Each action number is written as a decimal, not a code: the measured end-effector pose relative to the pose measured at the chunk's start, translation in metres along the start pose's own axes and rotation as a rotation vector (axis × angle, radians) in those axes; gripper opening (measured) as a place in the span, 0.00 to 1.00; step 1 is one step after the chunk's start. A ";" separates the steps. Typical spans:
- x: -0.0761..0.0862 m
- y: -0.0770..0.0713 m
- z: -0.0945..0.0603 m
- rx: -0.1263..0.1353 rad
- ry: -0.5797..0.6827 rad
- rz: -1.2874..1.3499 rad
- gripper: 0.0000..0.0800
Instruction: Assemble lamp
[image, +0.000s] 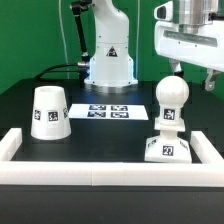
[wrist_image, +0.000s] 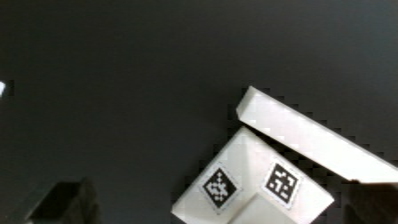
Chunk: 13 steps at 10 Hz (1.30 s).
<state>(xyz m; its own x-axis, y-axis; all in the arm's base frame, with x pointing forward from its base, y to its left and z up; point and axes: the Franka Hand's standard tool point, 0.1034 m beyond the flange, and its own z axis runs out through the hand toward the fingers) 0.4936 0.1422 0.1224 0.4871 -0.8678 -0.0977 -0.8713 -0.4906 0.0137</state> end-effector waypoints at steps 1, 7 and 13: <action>0.000 0.000 0.000 0.000 0.000 -0.002 0.87; 0.013 0.034 0.010 -0.098 0.026 -0.477 0.87; 0.036 0.048 0.010 -0.104 0.020 -0.536 0.87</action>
Offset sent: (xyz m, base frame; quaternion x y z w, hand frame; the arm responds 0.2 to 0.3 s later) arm -0.0246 -0.0154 -0.0013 -0.1362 0.0514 -0.2599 0.9546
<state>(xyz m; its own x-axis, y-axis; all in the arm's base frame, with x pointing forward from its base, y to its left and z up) 0.4687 0.0878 0.1098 0.8635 -0.4946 -0.0991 -0.4903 -0.8691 0.0652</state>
